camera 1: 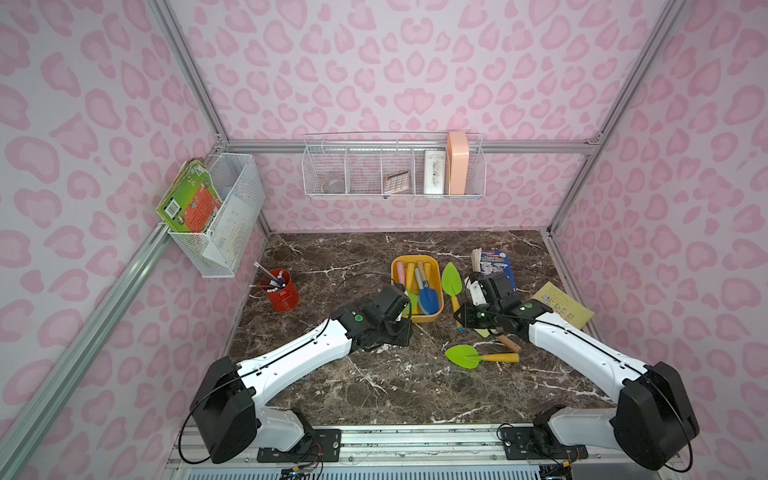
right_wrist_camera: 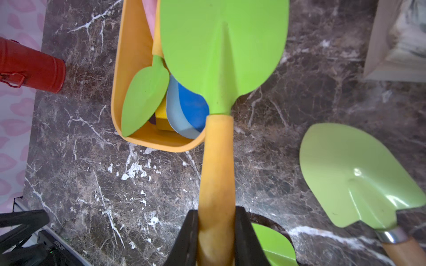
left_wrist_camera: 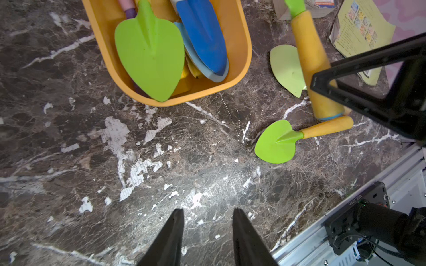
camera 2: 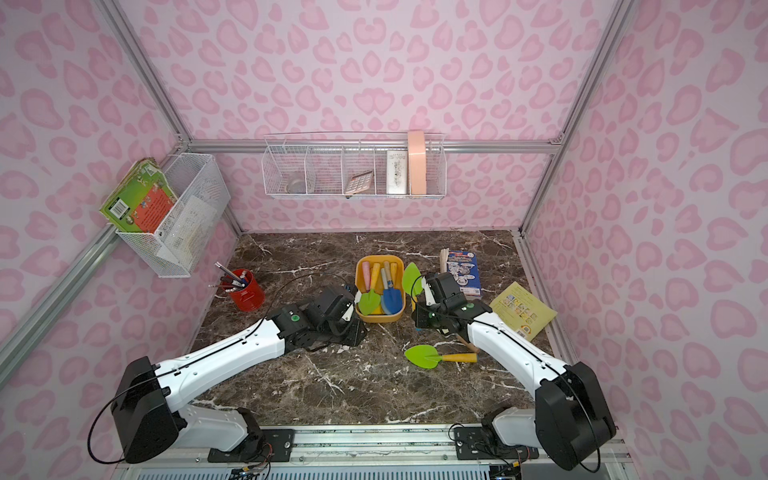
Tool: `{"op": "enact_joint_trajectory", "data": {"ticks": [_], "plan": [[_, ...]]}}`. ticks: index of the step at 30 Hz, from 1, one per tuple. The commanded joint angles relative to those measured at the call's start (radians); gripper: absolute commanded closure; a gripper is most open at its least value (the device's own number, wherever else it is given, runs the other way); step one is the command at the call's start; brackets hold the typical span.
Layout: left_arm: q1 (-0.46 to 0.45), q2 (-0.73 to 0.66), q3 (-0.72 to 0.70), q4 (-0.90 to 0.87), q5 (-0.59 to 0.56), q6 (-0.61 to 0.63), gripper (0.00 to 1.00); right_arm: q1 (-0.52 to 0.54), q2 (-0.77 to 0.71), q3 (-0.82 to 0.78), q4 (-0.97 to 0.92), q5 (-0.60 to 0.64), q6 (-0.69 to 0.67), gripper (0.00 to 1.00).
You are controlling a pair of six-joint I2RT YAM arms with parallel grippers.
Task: Put the shovel into the storage box
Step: Place the shovel in the storage box.
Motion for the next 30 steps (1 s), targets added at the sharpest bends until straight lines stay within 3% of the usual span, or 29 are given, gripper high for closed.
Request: {"op": "enact_joint_trajectory", "data": {"ticks": [1,16,30], "plan": [[0.002,-0.007,-0.006,-0.014,-0.008,-0.025,0.6,0.001,0.04,0.054,0.0,-0.007,-0.018,0.84],[0.006,-0.065,-0.062,-0.024,-0.029,-0.048,0.6,0.008,0.33,0.275,0.091,-0.117,0.03,0.84],[0.017,-0.063,-0.084,-0.014,-0.025,-0.047,0.6,0.004,0.474,0.328,0.138,-0.094,0.086,0.83]]}}
